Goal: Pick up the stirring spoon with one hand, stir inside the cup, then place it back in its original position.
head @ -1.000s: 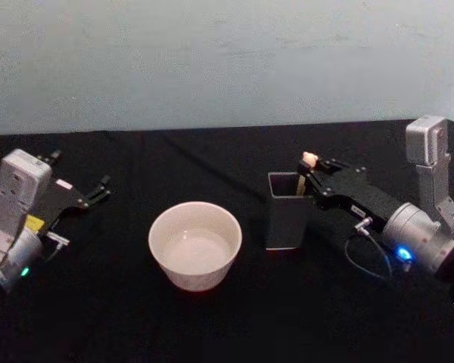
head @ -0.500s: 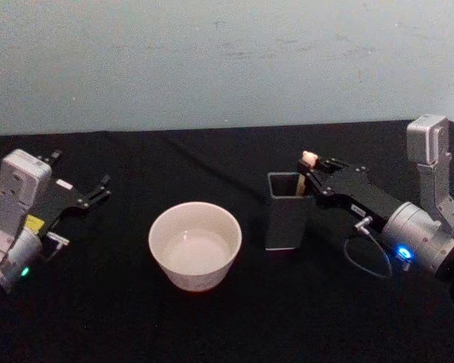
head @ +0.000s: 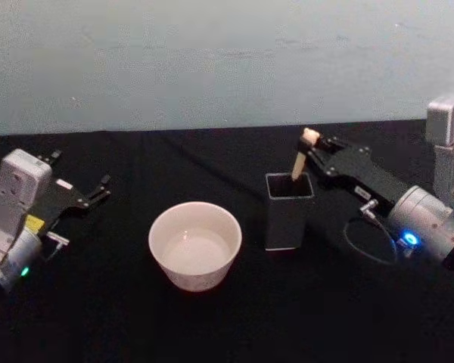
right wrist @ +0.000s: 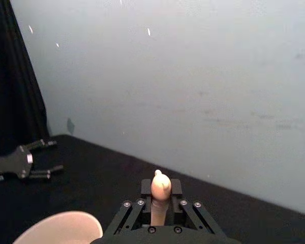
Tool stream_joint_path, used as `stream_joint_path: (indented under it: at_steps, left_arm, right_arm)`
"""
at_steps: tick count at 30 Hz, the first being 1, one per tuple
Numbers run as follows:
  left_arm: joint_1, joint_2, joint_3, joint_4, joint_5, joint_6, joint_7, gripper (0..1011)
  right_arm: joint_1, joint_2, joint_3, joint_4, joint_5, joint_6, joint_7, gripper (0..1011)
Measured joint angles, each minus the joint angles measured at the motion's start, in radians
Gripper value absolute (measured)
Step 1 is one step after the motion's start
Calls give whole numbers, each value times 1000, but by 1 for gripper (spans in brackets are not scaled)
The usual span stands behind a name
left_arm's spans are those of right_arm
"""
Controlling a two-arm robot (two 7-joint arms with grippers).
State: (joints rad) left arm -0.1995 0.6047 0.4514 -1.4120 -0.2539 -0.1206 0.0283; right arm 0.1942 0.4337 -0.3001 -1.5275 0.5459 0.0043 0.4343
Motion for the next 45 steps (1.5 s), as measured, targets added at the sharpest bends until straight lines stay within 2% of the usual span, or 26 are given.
stream_joint_path:
  at_steps: [10, 20, 24, 29, 32, 39, 45]
  left_arm:
    - [0, 0, 0, 0, 0, 0, 0, 1001]
    - [0, 0, 0, 0, 0, 0, 0, 1001]
    - [0, 0, 0, 0, 0, 0, 0, 1001]
    - [0, 0, 0, 0, 0, 0, 0, 1001]
    - [0, 0, 0, 0, 0, 0, 0, 1001]
    - [0, 0, 0, 0, 0, 0, 0, 1001]
    - [0, 0, 0, 0, 0, 0, 0, 1001]
  right_arm:
    - [-11, 7, 34, -73, 34, -25, -9, 214]
    - [12, -20, 36, -84, 56, -75, 0, 214]
    - [36, -36, 16, -68, 56, -86, 14, 214]
    - [71, -56, -33, -24, 44, -95, 46, 214]
    - [81, -62, -51, -11, 42, -95, 60, 214]
    - [100, -66, -119, 24, 17, -91, 103, 214]
    - [110, -61, -164, 47, -14, -85, 121, 214]
